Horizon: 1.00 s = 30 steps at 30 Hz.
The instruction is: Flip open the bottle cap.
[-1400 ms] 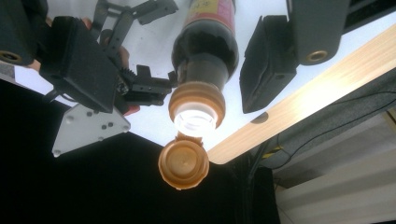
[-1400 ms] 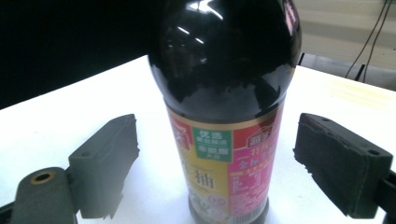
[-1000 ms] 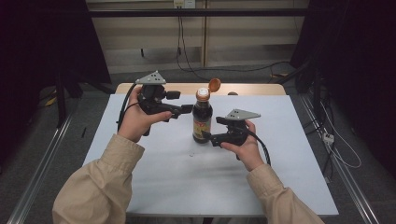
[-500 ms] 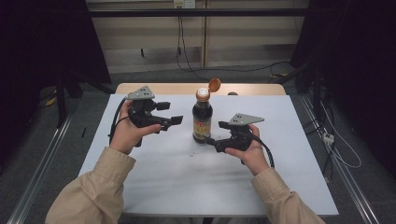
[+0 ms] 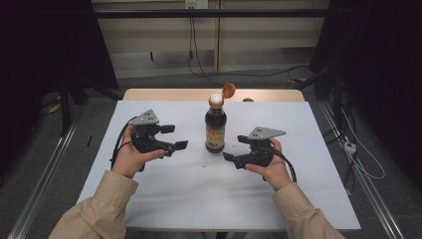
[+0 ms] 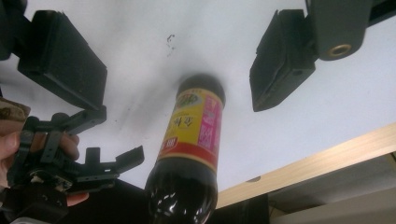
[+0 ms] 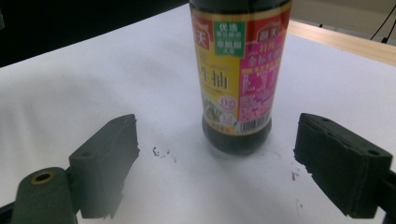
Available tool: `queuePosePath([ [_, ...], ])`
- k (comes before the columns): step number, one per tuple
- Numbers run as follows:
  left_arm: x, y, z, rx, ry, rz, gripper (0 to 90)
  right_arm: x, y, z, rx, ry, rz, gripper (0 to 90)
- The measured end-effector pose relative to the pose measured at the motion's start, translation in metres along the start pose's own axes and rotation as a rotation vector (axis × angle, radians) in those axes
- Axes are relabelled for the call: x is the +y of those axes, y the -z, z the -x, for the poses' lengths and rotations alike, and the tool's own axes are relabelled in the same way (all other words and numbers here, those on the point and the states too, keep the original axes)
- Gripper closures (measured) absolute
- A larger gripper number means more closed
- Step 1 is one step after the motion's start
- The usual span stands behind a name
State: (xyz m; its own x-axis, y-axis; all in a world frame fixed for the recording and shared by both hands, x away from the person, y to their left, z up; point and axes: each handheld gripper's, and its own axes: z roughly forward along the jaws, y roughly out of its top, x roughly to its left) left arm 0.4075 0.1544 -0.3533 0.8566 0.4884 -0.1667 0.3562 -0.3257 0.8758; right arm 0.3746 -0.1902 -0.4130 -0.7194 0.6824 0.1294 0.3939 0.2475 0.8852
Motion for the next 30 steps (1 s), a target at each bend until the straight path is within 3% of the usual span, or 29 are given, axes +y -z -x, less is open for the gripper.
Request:
queuePosePath([
  [19, -0.031, 0.005, 0.005, -0.01, 0.004, -0.028, 16.4, -0.023, 0.023, 0.001, -0.002, -0.01, -0.001, 13.1],
  [30, -0.053, 0.015, -0.001, 0.023, 0.025, -0.026, 15.4, -0.034, 0.037, 0.001, -0.006, -0.011, -0.017, 12.6],
])
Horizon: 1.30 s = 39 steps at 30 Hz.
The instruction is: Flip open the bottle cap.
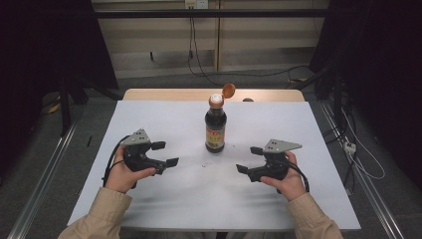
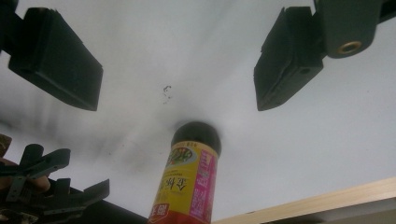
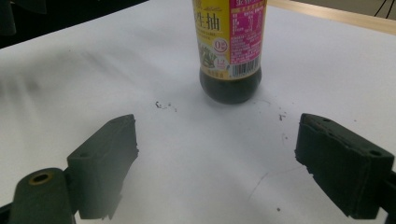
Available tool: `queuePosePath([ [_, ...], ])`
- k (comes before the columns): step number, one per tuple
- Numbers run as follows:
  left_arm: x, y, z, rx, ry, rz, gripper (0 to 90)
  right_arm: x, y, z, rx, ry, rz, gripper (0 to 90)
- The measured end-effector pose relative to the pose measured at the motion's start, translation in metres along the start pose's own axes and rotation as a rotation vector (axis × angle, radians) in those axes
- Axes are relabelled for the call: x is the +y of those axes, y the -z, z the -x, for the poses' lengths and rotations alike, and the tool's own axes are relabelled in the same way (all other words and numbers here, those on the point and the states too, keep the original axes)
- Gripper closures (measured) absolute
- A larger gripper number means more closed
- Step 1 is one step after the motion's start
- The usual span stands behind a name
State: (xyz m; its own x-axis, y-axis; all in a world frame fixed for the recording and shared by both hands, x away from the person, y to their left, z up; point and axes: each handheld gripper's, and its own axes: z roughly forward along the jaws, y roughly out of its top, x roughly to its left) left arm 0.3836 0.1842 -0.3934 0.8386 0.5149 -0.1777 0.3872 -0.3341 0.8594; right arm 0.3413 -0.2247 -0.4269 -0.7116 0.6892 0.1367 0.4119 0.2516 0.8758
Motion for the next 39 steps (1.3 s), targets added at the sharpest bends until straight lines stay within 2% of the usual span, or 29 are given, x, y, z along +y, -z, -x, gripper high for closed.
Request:
queuePosePath([
  [17, -0.027, 0.013, -0.001, 0.034, 0.029, -0.016, 14.3, -0.015, 0.018, -0.001, -0.018, 0.008, -0.014, 12.6],
  [29, -0.036, 0.019, 0.001, 0.05, 0.015, -0.012, 14.3, -0.024, 0.03, 0.001, -0.045, 0.02, -0.027, 12.6],
  [39, -0.045, 0.024, -0.001, 0.066, 0.025, -0.013, 14.3, -0.038, 0.043, 0.002, -0.055, 0.015, -0.036, 12.6],
])
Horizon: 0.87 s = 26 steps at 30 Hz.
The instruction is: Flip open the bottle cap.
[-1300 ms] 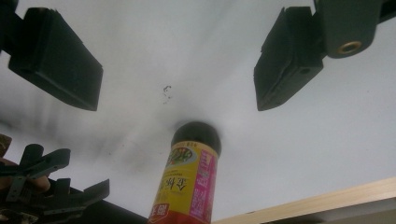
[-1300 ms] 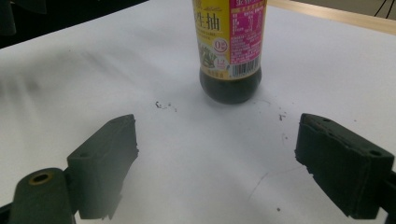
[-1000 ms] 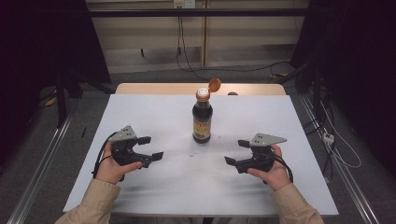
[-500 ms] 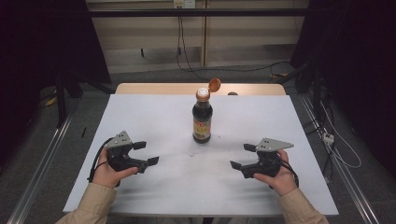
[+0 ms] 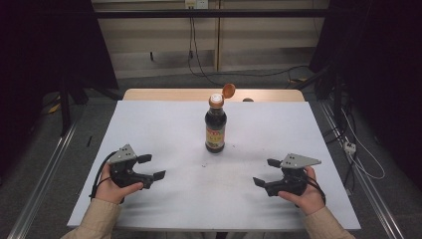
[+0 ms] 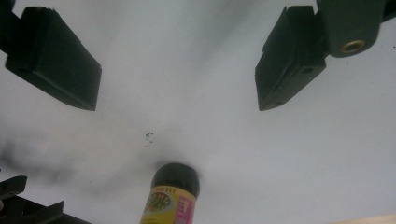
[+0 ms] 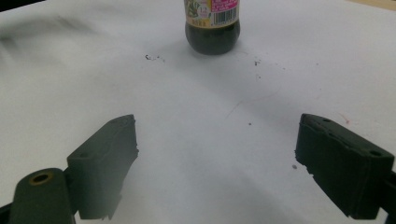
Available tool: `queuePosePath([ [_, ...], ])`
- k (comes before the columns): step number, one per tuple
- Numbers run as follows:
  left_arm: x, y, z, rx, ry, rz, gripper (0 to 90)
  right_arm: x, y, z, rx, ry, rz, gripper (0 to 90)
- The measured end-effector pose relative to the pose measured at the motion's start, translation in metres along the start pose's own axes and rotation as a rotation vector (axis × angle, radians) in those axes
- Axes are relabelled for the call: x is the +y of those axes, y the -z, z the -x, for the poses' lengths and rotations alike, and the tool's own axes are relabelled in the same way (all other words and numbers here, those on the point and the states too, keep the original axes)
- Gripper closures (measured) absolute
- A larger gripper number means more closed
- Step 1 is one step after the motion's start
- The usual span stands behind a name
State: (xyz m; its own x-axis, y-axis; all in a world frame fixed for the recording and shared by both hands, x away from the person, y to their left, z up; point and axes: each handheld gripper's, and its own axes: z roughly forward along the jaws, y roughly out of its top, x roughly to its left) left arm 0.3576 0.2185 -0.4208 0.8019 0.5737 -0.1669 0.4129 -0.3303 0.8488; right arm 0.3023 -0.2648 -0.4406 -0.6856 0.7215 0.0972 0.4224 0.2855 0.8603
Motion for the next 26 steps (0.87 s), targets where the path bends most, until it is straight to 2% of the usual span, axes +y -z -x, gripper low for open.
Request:
queuePosePath([
  [4, -0.002, 0.001, 0.0, 0.0, 0.007, 0.006, 14.1, -0.003, 0.004, 0.001, -0.005, 0.002, -0.002, 12.6],
  [10, -0.007, 0.0, 0.002, -0.003, 0.008, -0.012, 14.2, -0.006, 0.008, 0.002, -0.004, -0.002, 0.005, 12.6],
  [17, -0.012, 0.005, -0.001, 0.008, 0.021, 0.005, 13.6, -0.012, 0.014, 0.002, -0.018, 0.002, -0.001, 12.6],
  [26, -0.013, 0.007, -0.001, 0.013, 0.019, -0.001, 13.4, -0.013, 0.013, 0.002, -0.025, 0.008, -0.009, 12.6],
])
